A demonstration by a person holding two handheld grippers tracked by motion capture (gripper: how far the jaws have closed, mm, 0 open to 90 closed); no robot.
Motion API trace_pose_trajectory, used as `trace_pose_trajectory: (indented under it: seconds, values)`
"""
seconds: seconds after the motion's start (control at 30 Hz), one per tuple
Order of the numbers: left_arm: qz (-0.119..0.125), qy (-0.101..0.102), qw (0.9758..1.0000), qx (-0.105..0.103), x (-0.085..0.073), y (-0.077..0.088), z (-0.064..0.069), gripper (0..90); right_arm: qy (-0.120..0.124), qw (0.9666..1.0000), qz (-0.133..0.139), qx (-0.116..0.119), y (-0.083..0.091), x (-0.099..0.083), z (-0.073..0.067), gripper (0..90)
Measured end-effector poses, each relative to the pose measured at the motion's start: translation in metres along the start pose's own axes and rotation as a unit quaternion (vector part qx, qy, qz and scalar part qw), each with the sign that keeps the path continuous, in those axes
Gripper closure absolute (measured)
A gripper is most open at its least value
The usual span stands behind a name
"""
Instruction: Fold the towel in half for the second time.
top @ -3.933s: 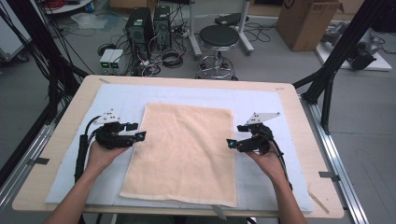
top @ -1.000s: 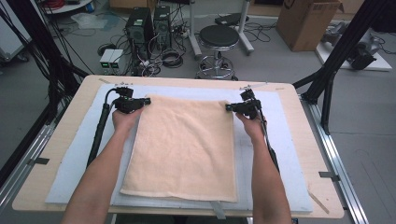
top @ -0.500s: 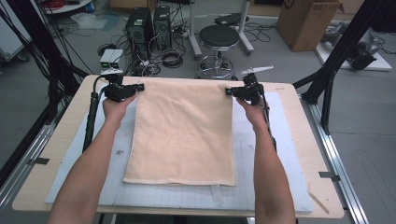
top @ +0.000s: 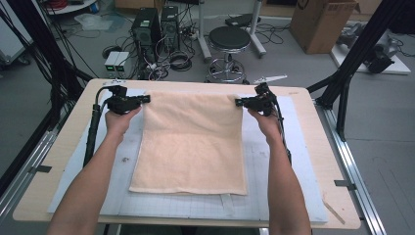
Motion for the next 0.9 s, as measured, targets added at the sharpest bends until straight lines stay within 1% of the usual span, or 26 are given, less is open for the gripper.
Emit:
trace_pose_trajectory:
  seconds: [0.13,0.37,0.43,0.53,0.67,0.7,0.9]
  values:
    - [0.001,-0.007,1.0,-0.004,-0.002,0.006,0.004,83.1,0.002,1.0,0.005,0.008,0.005,-0.003,-0.005,82.2]
    - [0.004,-0.006,0.9999,-0.011,-0.01,0.013,0.009,83.1,0.011,0.9995,0.014,0.025,0.013,-0.009,-0.015,82.2]
    - [0.002,-0.008,0.9999,-0.015,-0.012,0.014,0.011,83.2,0.014,0.9993,0.011,0.032,0.016,-0.012,-0.019,82.2]
    - [0.002,-0.007,0.9998,-0.016,-0.016,0.015,0.014,83.1,0.02,0.9991,0.01,0.037,0.017,-0.015,-0.022,82.3]
    - [0.002,-0.008,0.9997,-0.022,-0.021,0.018,0.017,83.2,0.022,0.9988,0.01,0.043,0.018,-0.02,-0.026,82.2]
    - [0.001,-0.01,0.9997,-0.023,-0.023,0.019,0.017,83.2,0.019,0.9988,0.01,0.045,0.018,-0.022,-0.026,82.2]
    - [0.009,-0.016,0.9995,-0.026,-0.026,0.023,0.021,83.1,0.026,0.9983,0.015,0.05,0.022,-0.025,-0.031,82.2]
Point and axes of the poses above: each handheld gripper's, and its own axes: y roughly backward along the jaws, x roughly out of its top, z roughly to its right, the point moved 10 cm from there along -y, roughly forward along the jaws, and after that the axes turned 13 degrees about -z, right-handed, at the moved point
